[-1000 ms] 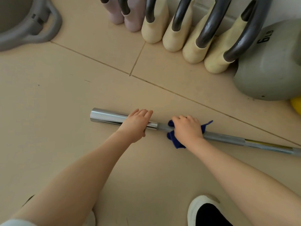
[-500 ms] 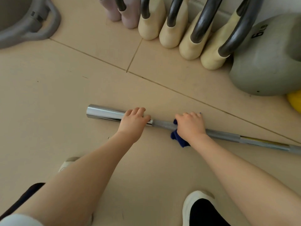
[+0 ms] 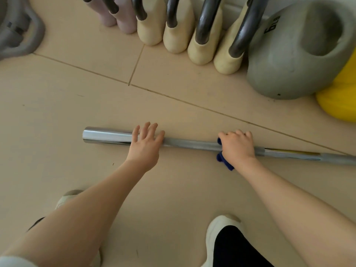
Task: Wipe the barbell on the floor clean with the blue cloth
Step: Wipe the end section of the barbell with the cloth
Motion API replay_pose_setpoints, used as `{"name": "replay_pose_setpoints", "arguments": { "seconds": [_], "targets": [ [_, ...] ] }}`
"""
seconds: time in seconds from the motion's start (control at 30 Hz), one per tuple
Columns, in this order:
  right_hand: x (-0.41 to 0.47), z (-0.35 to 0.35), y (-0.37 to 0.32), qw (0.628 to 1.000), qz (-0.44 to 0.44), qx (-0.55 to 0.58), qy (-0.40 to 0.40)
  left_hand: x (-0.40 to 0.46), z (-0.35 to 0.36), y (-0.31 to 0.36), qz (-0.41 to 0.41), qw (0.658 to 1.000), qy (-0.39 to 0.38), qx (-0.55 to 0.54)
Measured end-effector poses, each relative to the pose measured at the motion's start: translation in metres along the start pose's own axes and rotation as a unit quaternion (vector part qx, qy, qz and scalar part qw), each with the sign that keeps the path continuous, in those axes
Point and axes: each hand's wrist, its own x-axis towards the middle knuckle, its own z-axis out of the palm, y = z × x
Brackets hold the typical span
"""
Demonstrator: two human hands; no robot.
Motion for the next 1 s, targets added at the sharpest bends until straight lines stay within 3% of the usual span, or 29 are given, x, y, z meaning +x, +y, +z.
{"name": "replay_pose_setpoints", "arguments": {
  "seconds": [0.13, 0.23, 0.37, 0.5, 0.6, 0.77, 0.87, 1.0],
  "targets": [
    [-0.003, 0.01, -0.004, 0.995, 0.035, 0.081, 0.048, 0.013, 0.0, 0.049, 0.091, 0.994, 0.065, 0.003],
    [-0.002, 0.016, -0.02, 0.99, -0.042, 0.122, 0.066, 0.025, 0.006, 0.079, 0.125, 0.987, 0.101, -0.023],
    [-0.018, 0.025, 0.015, 0.987, -0.1, 0.068, 0.105, 0.032, 0.008, 0.102, 0.128, 0.987, 0.096, -0.033],
    [-0.031, 0.031, 0.078, 0.997, 0.061, 0.036, 0.031, 0.029, 0.014, 0.108, 0.122, 0.989, 0.078, -0.028],
    [-0.025, 0.032, 0.086, 0.984, 0.156, 0.068, 0.053, 0.028, 0.013, 0.11, 0.104, 0.991, 0.07, -0.034],
    [-0.016, 0.024, 0.021, 0.983, 0.017, 0.175, 0.059, 0.028, 0.012, 0.112, 0.083, 0.993, 0.066, -0.046],
    [-0.014, 0.024, 0.026, 0.981, -0.037, 0.178, 0.06, 0.027, 0.013, 0.113, 0.072, 0.993, 0.058, -0.069],
    [-0.017, 0.031, 0.064, 0.992, 0.027, 0.1, 0.069, 0.027, 0.015, 0.113, 0.055, 0.995, 0.038, -0.072]
  ]
}}
